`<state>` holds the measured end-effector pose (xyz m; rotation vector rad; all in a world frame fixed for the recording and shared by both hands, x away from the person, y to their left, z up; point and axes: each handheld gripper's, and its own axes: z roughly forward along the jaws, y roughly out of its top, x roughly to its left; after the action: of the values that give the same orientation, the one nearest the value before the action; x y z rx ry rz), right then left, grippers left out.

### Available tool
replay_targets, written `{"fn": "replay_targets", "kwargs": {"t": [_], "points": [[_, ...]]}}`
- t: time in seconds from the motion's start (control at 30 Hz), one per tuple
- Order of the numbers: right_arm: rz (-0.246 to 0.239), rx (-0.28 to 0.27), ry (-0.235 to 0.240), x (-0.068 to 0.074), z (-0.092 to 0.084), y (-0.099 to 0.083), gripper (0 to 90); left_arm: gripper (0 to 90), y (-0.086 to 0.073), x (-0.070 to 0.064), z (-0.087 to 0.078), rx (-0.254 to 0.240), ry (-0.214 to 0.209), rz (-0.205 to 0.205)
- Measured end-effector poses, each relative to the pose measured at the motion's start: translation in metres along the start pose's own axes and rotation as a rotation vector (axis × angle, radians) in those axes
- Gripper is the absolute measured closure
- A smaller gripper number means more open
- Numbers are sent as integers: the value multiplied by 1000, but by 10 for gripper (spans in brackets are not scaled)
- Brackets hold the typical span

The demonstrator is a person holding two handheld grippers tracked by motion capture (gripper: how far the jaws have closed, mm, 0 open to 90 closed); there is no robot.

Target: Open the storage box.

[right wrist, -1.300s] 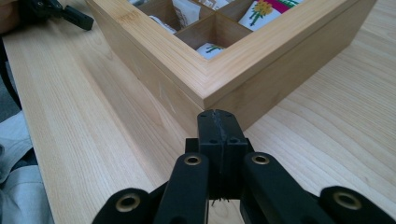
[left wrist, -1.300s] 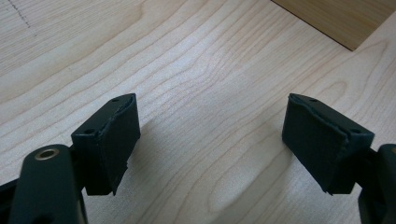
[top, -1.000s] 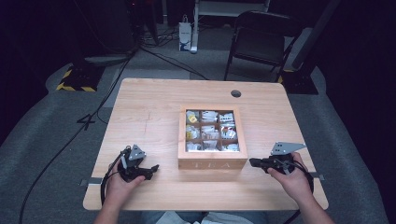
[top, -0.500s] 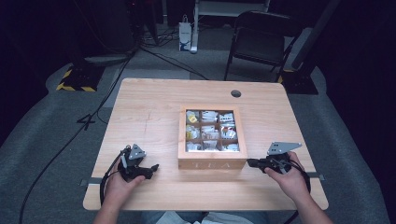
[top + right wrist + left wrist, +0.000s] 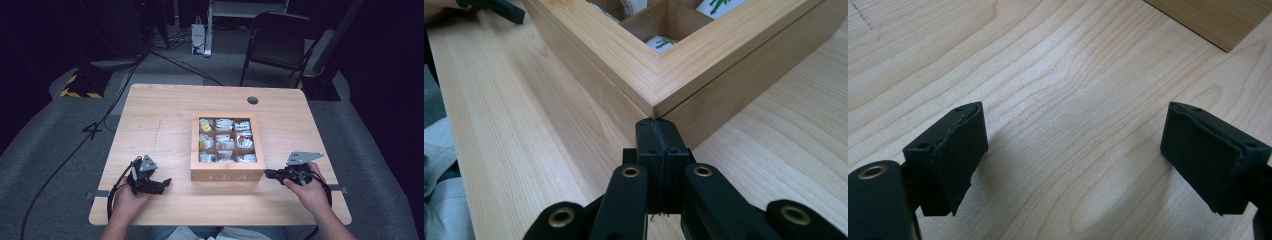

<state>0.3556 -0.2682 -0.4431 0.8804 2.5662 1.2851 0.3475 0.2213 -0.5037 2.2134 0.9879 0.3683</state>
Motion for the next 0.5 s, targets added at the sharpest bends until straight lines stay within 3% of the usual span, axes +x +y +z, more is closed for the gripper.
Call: {"fn": "replay_targets", "kwargs": {"t": [0.5], "points": [[4, -88, 5, 1, -15, 12, 900, 123, 0, 0, 0, 0, 0, -5]]}}
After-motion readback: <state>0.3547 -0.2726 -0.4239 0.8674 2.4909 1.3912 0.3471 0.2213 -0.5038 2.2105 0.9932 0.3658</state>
